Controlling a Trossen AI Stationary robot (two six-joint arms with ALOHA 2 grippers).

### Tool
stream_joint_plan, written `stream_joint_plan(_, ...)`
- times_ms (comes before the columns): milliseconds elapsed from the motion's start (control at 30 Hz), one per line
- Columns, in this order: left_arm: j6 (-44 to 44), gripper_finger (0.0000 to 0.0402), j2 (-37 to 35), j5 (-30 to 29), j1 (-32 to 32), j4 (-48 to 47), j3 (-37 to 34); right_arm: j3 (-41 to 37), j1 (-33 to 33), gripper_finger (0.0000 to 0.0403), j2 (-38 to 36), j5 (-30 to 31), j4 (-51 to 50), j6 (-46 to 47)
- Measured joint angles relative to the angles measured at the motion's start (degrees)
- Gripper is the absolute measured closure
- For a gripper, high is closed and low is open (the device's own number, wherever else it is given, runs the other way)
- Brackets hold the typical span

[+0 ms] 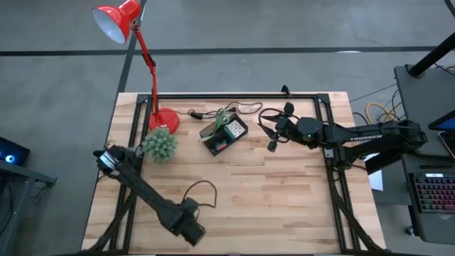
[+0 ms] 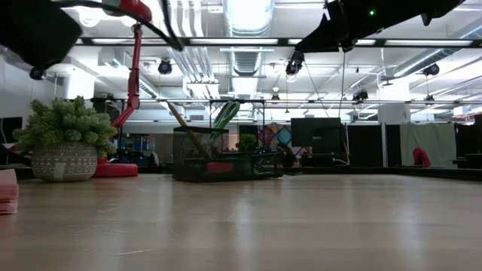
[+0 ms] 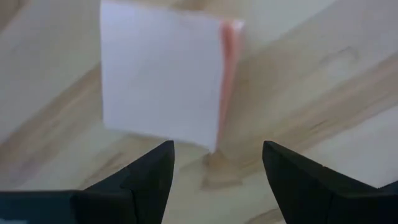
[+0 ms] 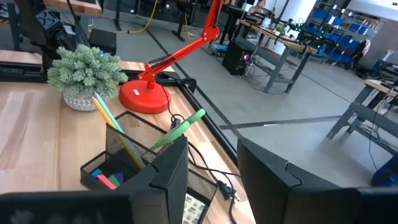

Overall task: Pick and place office supplies into organizer
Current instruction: Put the light pink sticky notes into the black desk organizer

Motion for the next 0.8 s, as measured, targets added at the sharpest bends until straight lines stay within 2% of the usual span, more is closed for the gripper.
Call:
stream_joint_plan(133,-4.07,0.0171,0.0,-2.19,-1.82,0.03,-0.76,0.0,0.0,0.0275,0.01,0.0,-0.01,0.0)
stream_joint_plan(267,-4.12,0.0171,0.72,-5.15,-2.12,0.09,-1.4,0.0,0.0,0.028,0.0,0.0,-0.01,0.01)
stream_joint_plan(667,-0.75,0.0173,3.46,-3.01,-2.19,-0.01,-1.85,-0.1,0.0,0.0279,0.01,0.0,-0.03,0.01)
stream_joint_plan(800,2.5,0.0203,3.54,-2.91,-2.21,0.12,-1.88,-0.15,0.0,0.0285,0.0,0.0,-0.01,0.01)
